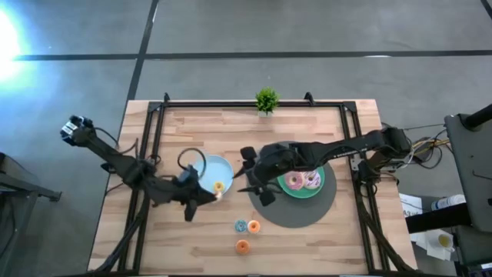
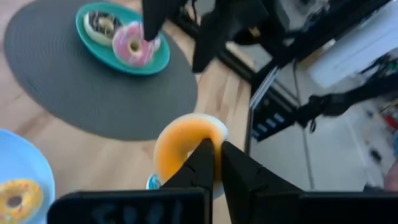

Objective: Pick & Place donuts
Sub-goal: Put the small white donut on the blue plate

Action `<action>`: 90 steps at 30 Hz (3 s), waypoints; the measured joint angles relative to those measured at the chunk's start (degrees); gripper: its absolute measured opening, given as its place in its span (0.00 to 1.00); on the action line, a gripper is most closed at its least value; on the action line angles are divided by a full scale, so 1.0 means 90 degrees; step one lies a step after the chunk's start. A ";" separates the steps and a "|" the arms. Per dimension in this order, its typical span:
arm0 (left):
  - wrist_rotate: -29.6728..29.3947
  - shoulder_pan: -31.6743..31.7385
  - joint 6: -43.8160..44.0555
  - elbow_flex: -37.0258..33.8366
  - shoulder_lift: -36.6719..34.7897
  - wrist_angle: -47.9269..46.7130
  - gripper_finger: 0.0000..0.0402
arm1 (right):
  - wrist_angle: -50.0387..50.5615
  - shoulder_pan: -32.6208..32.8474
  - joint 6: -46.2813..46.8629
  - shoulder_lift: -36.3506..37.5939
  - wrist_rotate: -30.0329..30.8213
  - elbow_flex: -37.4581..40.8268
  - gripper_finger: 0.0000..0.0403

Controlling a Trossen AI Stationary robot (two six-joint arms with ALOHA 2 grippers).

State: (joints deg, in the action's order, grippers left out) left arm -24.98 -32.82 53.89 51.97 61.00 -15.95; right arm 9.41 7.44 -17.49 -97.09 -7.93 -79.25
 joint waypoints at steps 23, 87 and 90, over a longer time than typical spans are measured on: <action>0.0312 0.0574 -0.0328 -0.0289 -0.0305 0.0007 0.00 | 0.0456 -0.0022 0.0052 -0.1101 0.0000 -0.1430 0.50; -0.1189 0.0794 0.0652 -0.0410 -0.0570 -0.2173 0.38 | 0.1129 -0.0626 0.2614 -0.1513 0.0129 -0.1350 0.05; -0.1356 0.0793 0.0817 -0.0411 -0.0642 -0.2462 0.38 | 0.1185 -0.0918 0.3743 -0.1883 -0.0350 -0.1350 0.05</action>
State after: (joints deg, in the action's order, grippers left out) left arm -37.19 -25.68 61.24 48.27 55.22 -38.11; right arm 20.07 -0.82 16.19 -114.04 -11.08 -91.39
